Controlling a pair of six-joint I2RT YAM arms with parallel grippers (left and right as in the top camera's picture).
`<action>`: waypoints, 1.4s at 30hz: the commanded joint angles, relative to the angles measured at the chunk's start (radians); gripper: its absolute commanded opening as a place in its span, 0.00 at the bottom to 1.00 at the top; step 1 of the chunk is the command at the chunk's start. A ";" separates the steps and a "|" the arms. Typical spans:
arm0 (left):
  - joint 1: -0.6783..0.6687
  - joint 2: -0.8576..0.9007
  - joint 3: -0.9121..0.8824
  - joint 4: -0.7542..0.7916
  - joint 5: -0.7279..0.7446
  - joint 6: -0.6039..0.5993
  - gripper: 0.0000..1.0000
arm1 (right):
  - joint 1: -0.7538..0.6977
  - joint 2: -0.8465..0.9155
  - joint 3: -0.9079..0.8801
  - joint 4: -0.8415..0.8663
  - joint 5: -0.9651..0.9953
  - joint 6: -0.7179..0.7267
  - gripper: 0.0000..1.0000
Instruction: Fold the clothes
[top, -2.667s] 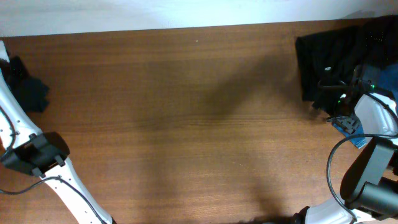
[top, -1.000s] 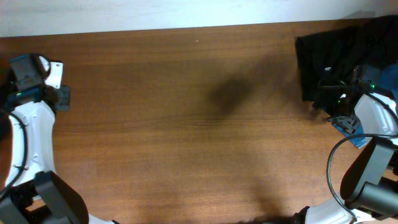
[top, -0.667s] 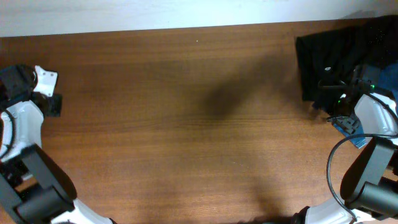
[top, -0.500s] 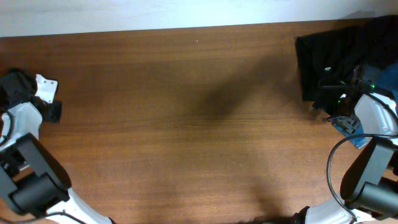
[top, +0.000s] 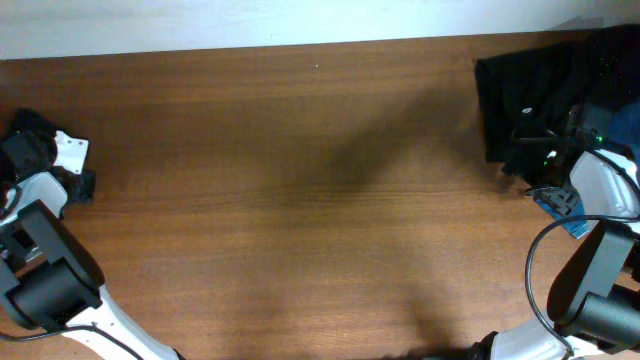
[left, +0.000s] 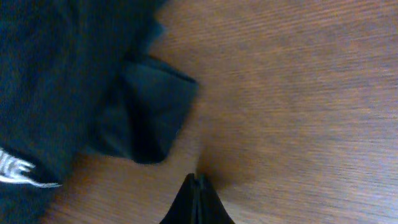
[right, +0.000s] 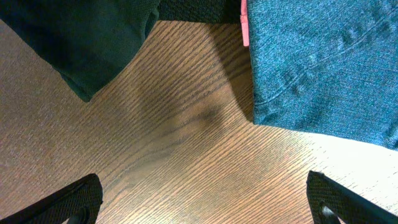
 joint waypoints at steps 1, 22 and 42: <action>0.008 0.040 -0.006 0.020 0.011 0.035 0.00 | -0.005 -0.012 0.012 0.001 0.019 0.011 0.99; 0.035 0.153 -0.006 0.334 0.109 0.061 0.00 | -0.005 -0.012 0.012 0.001 0.019 0.011 0.99; 0.048 0.249 0.222 0.460 0.438 -0.223 0.06 | -0.005 -0.012 0.012 0.001 0.019 0.011 0.98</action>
